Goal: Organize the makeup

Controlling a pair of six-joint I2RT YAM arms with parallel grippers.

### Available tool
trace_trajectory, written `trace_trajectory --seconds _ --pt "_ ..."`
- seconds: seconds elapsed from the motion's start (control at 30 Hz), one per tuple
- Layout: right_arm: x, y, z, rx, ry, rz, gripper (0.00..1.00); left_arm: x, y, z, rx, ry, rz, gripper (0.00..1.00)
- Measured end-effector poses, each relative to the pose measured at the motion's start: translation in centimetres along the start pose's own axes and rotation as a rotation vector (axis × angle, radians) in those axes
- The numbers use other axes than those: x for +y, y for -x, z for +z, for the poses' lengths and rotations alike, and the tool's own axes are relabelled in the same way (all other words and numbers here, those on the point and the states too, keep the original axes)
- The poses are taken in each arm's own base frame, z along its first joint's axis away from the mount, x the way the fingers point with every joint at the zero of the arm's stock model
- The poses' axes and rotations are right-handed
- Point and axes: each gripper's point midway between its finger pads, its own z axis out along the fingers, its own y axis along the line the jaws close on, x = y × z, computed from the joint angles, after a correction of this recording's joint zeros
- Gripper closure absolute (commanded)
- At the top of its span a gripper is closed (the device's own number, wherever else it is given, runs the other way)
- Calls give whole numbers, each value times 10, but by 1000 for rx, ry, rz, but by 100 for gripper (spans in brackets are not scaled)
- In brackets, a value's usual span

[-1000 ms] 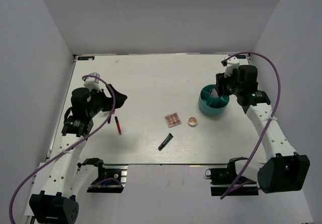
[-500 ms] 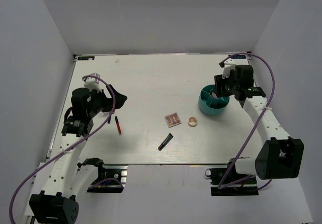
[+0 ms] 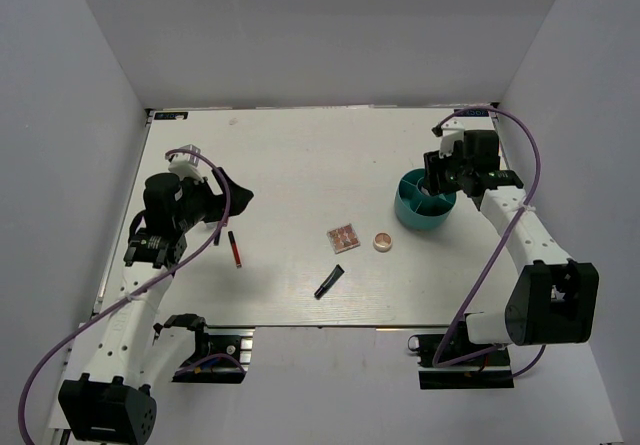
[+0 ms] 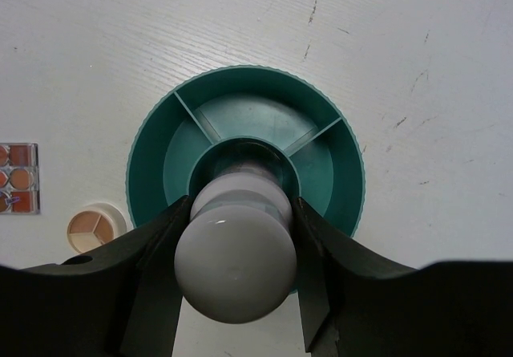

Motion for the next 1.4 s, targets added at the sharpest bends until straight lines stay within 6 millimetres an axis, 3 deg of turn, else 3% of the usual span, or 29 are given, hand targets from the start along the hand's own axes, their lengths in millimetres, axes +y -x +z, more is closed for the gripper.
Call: trace_trajectory --seconds 0.37,0.57,0.77,0.93,1.07,1.1,1.13,1.17,1.23,1.27,1.3,1.4 --pt "-1 -2 2 8 2 -16 38 3 -1 6 11 5 -4 2" --pt "-2 2 3 -9 1 -25 28 4 0 10 21 10 -8 2" --pt "-2 7 1 -25 -4 -30 24 -1 10 9 1 5 -1 2" --pt "-5 19 -7 -72 -23 -48 23 1 21 6 -16 47 -8 2" --pt "-8 50 -19 -167 -39 -86 31 11 38 -1 -48 147 -24 5" --pt "-8 60 -22 -194 -38 -95 37 16 42 -4 -58 189 -32 9" --pt "-8 69 -25 -219 -32 -106 52 23 45 -6 -60 244 -45 12" --pt "-5 79 -28 -250 -18 -111 62 29 48 -7 -58 291 -55 24" --pt "-1 90 -32 -283 7 -132 77 45 49 -7 -40 389 -75 32" --pt "3 95 -33 -299 25 -142 79 55 46 -5 -21 446 -85 35" --pt "7 99 -35 -311 48 -149 79 66 39 -3 7 498 -94 35" --pt "22 111 -35 -336 125 -170 60 95 12 0 121 638 -106 30"
